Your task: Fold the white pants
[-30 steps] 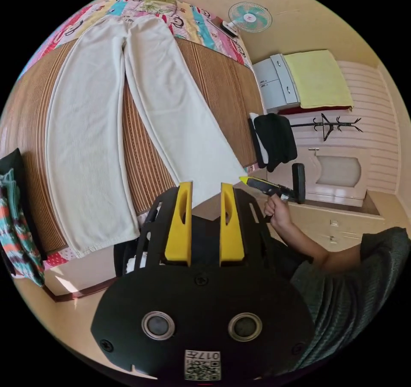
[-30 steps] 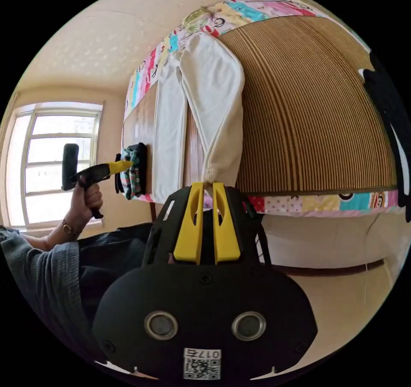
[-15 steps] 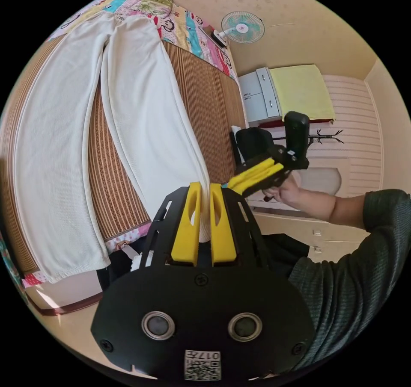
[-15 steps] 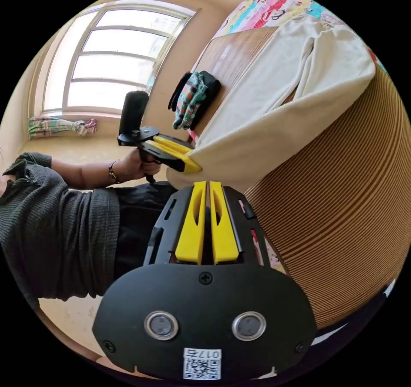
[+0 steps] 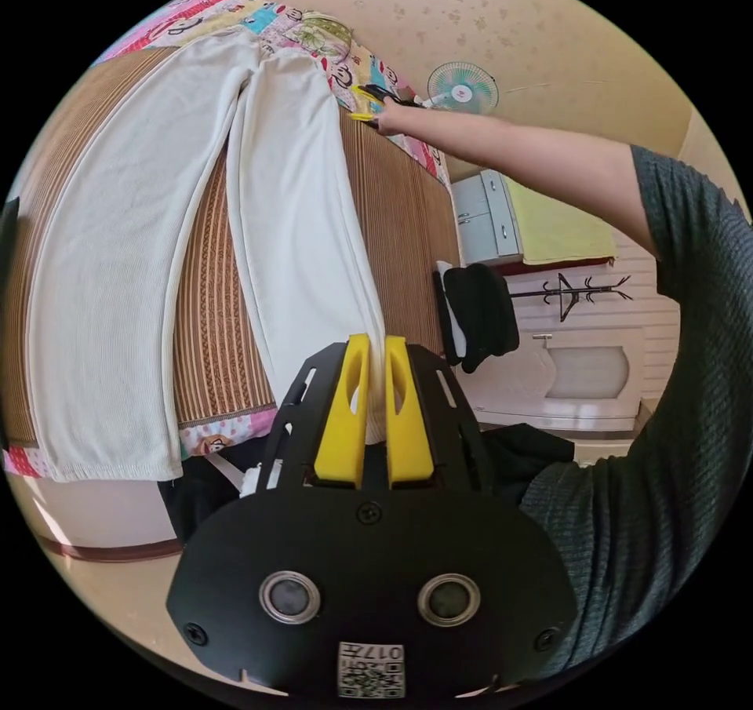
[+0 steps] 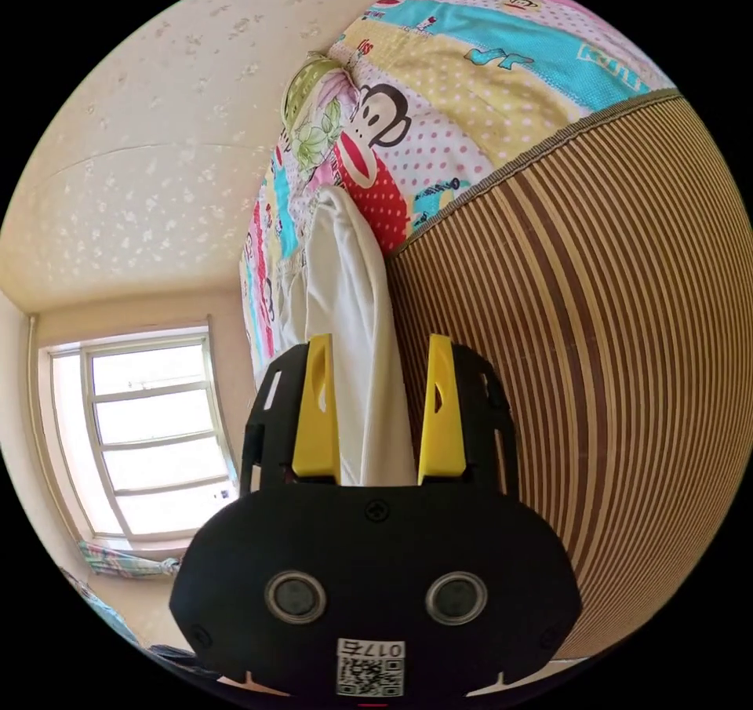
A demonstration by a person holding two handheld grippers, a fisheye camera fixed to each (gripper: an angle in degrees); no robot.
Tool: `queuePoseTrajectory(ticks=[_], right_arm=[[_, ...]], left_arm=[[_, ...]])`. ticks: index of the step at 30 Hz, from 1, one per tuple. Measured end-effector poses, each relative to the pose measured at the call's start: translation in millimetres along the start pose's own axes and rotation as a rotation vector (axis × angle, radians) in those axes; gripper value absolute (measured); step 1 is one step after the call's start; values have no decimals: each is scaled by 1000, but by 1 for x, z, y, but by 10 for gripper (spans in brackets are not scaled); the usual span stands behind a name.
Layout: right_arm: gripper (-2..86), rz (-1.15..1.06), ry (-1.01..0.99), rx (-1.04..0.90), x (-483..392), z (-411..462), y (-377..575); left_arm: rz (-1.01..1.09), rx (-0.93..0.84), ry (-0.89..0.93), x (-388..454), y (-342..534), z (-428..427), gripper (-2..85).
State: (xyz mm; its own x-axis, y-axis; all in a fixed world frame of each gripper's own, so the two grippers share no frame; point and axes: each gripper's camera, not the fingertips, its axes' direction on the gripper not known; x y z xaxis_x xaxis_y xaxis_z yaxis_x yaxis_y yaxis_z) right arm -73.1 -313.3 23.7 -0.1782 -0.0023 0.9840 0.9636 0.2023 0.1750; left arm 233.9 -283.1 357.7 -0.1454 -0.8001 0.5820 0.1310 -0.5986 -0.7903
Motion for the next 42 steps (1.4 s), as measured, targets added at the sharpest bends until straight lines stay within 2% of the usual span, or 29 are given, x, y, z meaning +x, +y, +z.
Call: queuePoseTrajectory(ticks=[5, 7, 10, 13, 18, 22, 24, 26, 27, 31, 34, 36, 39, 42], right_arm=[[50, -184, 230, -14, -60, 39, -9], [39, -385, 487, 8, -128, 58, 6], [36, -720, 691, 58, -225, 98, 51], [38, -896, 639, 67, -304, 137, 85], [62, -995, 438, -46, -377, 204, 92], [90, -812, 184, -92, -348, 198, 87], [95, -812, 108, -144, -314, 187, 105], [98, -810, 109, -268, -269, 185, 133], [99, -800, 136, -395, -234, 190, 158], [103, -629, 143, -700, -112, 205, 285], [109, -561, 171, -821, -74, 218, 375], [105, -518, 156, -839, -65, 223, 411], [74, -367, 318, -812, -45, 236, 438], [39, -265, 157, -728, -40, 227, 440]], left_arm=[[-99, 54, 96, -29, 8, -2, 29], [-131, 72, 112, -38, 14, -8, 25], [-199, 125, 77, -51, 29, -31, 19], [-247, 154, -32, -61, 46, -64, 17], [-317, 201, -254, -97, 67, -122, 19], [-379, 155, -417, -154, 67, -143, 26], [-392, 103, -438, -181, 62, -141, 28], [-398, 37, -453, -209, 57, -139, 30], [-393, 18, -463, -213, 55, -139, 31], [-316, -41, -433, -223, 52, -150, 35], [-273, -78, -401, -220, 49, -160, 35], [-247, -115, -396, -218, 46, -165, 34], [-191, -179, -399, -213, 38, -176, 33], [-120, -239, -408, -207, 32, -188, 31]])
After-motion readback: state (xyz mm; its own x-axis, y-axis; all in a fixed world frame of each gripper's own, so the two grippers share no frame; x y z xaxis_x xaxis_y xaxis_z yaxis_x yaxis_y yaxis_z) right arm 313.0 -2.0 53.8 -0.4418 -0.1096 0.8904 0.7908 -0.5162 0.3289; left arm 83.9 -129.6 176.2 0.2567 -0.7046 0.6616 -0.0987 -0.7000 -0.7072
